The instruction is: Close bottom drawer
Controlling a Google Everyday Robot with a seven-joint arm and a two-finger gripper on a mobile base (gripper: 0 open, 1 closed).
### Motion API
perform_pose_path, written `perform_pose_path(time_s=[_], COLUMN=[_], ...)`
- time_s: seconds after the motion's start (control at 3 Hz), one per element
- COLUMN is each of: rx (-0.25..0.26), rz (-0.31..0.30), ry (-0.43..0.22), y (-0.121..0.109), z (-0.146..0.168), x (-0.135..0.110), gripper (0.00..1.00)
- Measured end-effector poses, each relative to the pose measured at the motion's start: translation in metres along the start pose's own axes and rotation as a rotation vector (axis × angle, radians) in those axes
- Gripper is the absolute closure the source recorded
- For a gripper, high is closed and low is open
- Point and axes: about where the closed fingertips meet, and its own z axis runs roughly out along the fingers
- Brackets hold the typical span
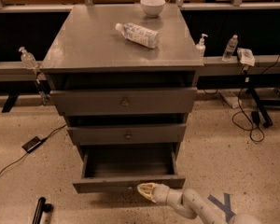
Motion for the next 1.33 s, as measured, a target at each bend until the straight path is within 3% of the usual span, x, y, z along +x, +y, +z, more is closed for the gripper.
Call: perform_pose_path(time_s=[0.33, 0.67, 1.0, 1.33], rx=[-0.002, -0.005, 0.032, 0.032], rz=[-0.020, -0.008, -0.014, -0.014], ry=[0.040, 0.024, -0.011, -0.011], y=[0.010, 0.006, -0.031, -0.029], z=[-0.006, 0.010, 0.024, 0.023], x=[0.010, 0.017, 0.020, 0.020], gripper=[1.00, 1.00, 1.00, 1.00])
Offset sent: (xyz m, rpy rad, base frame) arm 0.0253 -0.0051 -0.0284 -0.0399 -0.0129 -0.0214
